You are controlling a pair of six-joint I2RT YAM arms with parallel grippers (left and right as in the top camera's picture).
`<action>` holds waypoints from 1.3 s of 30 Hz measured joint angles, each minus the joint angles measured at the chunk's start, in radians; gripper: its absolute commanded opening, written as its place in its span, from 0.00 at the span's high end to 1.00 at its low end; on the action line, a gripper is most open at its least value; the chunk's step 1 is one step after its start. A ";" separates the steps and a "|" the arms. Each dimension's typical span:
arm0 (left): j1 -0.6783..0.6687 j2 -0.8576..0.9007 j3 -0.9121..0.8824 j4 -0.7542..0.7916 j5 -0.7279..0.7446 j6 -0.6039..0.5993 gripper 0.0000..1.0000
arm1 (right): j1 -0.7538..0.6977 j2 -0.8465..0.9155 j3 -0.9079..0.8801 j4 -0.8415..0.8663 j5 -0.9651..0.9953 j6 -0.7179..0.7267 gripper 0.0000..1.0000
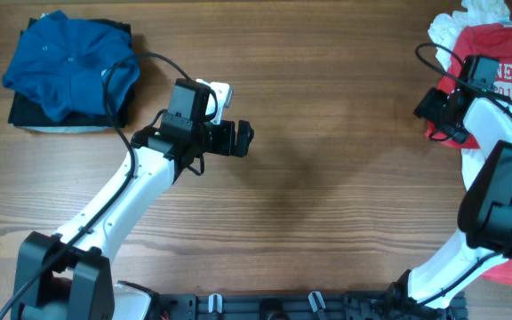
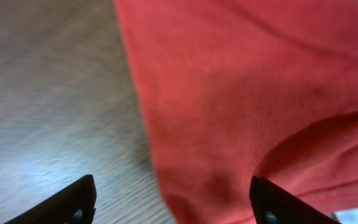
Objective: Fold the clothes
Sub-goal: 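Reach the right gripper to the red t-shirt and grasp its edge, then pull the red t-shirt off the white shirt toward the table center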
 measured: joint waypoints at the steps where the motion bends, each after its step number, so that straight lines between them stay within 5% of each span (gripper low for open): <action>1: 0.000 0.000 0.000 0.000 -0.003 0.000 0.01 | -0.002 0.014 0.000 0.000 0.000 0.000 0.25; 6: 0.000 0.000 0.000 0.002 -0.006 0.000 0.11 | -0.003 0.031 0.000 0.003 0.009 0.010 0.67; 8: 0.000 0.000 0.000 0.002 -0.008 -0.001 0.34 | -0.008 0.039 0.005 0.004 0.023 0.008 0.92; 9: 0.000 0.000 0.000 0.002 -0.008 0.003 0.43 | -0.008 0.042 0.007 0.006 0.025 0.009 0.96; 11: 0.000 0.000 0.000 0.006 -0.009 -0.002 0.58 | -0.015 0.052 0.017 0.014 0.017 0.008 0.96; 15: 0.000 0.000 0.000 0.042 -0.027 -0.001 0.69 | -0.019 0.052 0.025 0.000 -0.036 0.007 0.96; 21: 0.000 -0.014 0.001 0.067 -0.051 0.000 0.71 | -0.018 -0.021 0.032 -0.109 -0.196 -0.021 0.96; 34: 0.000 -0.207 0.005 0.070 -0.162 0.000 0.70 | 0.075 -0.511 0.068 -0.208 -0.329 -0.077 0.96; 39: 0.000 -0.210 0.005 0.070 -0.165 0.000 0.69 | 0.075 -0.576 0.249 -0.278 -0.338 -0.100 0.96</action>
